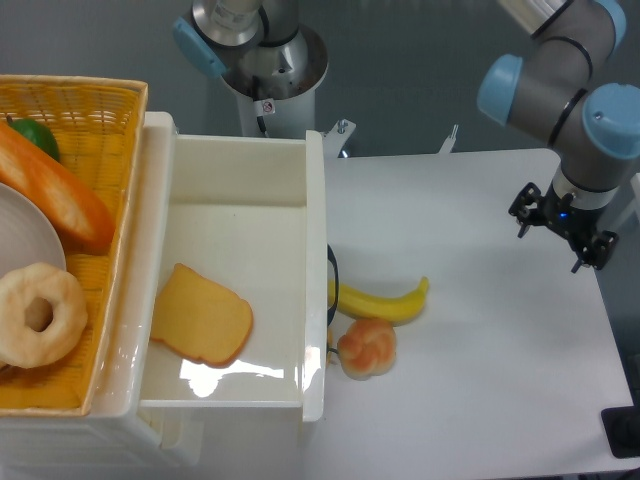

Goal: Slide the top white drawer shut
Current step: 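Move the gripper down toward the front edge of the open drawer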

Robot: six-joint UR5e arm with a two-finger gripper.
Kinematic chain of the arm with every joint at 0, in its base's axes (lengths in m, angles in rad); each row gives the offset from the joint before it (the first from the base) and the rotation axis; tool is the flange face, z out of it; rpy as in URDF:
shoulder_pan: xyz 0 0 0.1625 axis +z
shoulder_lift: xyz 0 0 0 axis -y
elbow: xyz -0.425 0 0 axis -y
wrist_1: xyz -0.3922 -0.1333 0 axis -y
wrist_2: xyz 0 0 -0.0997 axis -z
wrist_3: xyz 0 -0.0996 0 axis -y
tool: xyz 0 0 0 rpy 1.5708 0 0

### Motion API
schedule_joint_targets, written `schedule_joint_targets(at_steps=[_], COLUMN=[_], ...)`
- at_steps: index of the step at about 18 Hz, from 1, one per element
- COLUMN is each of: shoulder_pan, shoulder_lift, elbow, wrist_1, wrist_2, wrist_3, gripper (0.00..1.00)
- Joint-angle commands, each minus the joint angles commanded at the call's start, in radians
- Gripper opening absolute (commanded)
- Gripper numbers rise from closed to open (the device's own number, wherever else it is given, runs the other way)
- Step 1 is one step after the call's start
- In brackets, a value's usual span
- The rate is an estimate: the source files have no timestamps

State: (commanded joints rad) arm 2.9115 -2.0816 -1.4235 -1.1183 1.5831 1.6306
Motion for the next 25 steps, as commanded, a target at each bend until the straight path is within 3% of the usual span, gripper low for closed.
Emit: schedule_joint_targets(at_steps=[5, 10, 17, 21, 25], shoulder_pan=[-0.015, -0.006, -0.067, -0.098, -0.156], shoulder_lift=[-0.008, 0.003, 0.009, 0.02, 0.038], elbow=[-0.017, -0.13, -0.149, -0.146, -0.144], wrist_1=[0.0, 0.06, 0.054, 0.048, 0.048], wrist_2=[-0.003, -0.077, -0.072, -0.077, -0.089], wrist_3=[-0.028, -0.067, -0.331, -0.376, -0.601], gripper=[1.0, 1.0, 1.0, 1.0, 1.0])
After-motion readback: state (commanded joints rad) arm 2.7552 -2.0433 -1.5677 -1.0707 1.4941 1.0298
